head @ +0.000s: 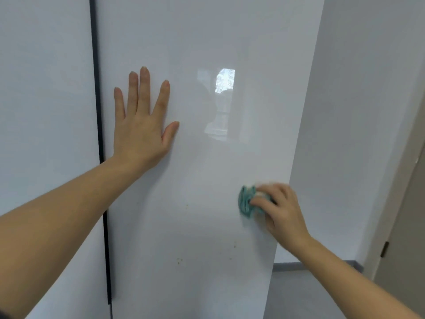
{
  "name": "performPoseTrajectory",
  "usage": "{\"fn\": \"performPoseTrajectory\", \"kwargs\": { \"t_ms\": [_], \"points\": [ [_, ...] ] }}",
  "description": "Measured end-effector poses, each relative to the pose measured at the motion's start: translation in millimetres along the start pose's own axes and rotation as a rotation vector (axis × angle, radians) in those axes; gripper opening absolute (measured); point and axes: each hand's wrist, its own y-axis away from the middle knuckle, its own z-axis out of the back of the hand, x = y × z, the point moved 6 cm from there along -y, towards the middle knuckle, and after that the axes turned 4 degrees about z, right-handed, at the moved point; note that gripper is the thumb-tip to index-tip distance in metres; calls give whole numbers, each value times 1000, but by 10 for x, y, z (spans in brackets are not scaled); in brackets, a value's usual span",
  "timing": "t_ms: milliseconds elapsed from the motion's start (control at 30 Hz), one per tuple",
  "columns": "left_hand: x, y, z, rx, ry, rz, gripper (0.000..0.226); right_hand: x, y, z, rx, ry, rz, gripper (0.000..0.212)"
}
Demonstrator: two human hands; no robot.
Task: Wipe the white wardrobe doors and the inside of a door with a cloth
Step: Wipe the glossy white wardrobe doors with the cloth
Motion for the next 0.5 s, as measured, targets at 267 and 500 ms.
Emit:
{"fn": "performPoseTrajectory", "kwargs": {
  "t_ms": [267, 500],
  "points": [
    [4, -5, 7, -2, -12, 3, 71, 56, -467, 13, -164, -28, -88, 25],
    [15, -2, 97, 35, -27, -8, 70, 525, 379, -368, 35, -6, 177, 21]
  ]
}}
